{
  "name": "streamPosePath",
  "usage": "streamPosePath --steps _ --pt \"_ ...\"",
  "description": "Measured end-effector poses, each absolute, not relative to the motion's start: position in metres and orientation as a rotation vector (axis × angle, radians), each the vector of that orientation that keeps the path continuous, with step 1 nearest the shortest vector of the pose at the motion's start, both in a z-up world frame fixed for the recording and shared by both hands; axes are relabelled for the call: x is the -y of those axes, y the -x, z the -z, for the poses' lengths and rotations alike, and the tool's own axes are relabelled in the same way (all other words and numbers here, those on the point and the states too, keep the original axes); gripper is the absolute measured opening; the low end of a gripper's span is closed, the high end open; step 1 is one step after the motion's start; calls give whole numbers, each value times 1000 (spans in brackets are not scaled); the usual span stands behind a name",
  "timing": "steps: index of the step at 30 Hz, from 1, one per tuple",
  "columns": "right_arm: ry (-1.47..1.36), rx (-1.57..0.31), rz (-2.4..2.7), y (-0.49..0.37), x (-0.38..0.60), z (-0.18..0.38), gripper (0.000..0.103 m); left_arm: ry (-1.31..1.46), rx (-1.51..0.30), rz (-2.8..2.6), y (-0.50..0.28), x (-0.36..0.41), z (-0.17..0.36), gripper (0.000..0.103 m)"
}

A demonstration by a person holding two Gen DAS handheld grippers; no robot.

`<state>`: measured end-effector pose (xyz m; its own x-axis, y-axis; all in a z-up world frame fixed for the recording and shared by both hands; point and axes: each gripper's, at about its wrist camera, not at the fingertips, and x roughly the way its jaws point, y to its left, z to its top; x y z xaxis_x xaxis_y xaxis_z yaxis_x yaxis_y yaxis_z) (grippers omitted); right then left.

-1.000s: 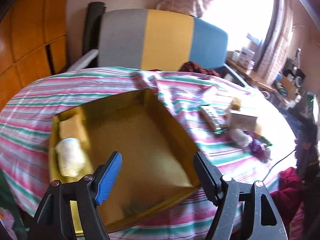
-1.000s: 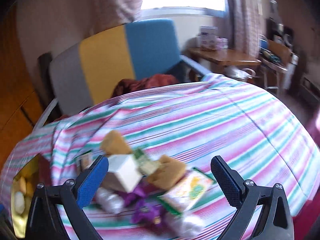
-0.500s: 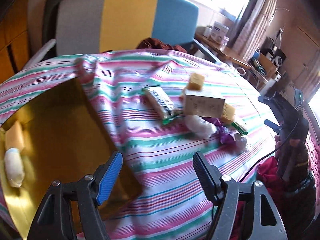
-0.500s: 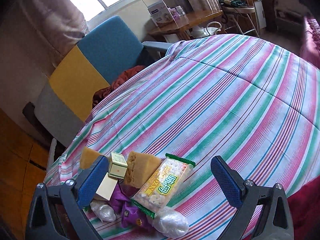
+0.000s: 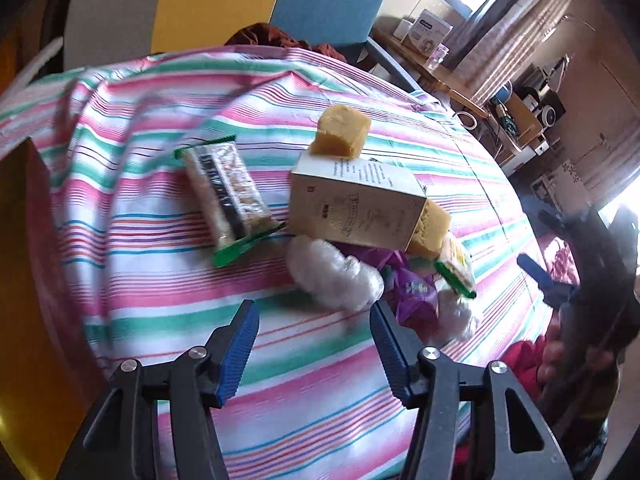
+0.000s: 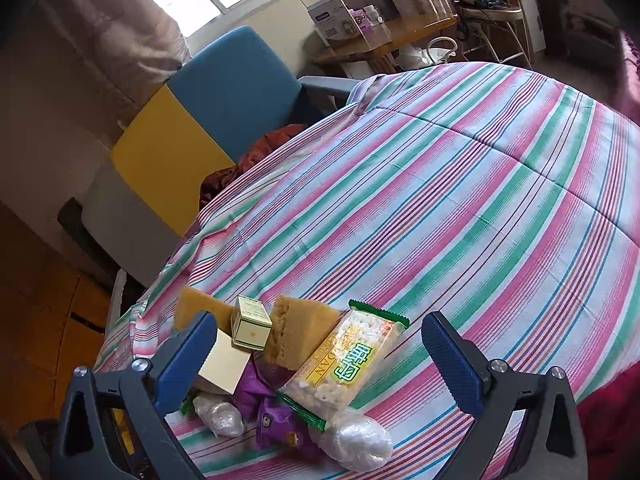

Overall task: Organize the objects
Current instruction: 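Move both tools back from the gold box to the item pile, then grasp the plastic-wrapped bundle with the left gripper and lift it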

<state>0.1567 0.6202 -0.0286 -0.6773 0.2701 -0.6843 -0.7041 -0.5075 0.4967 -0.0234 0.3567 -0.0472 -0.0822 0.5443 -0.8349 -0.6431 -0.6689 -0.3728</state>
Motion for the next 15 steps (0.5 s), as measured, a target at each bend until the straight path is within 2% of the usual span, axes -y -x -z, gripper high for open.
streamPosePath --steps 7,10,12,14,15 --pt "699 -1098 -2201 -160 -623 29 103 1462 9 -1866 40 -394 78 60" --pt "693 -1130 -2190 -162 -626 31 103 1460 -10 -1878 40 -407 88 60" --pt "700 -1143 -2185 -161 -627 33 103 1401 -51 -1902 36 -411 91 59" --pt "712 -1143 -2180 -160 -628 35 103 1355 -120 -1921 30 -411 92 48" --pt "723 -1142 -2172 -159 -628 36 103 1332 -146 -1925 28 -410 92 47"
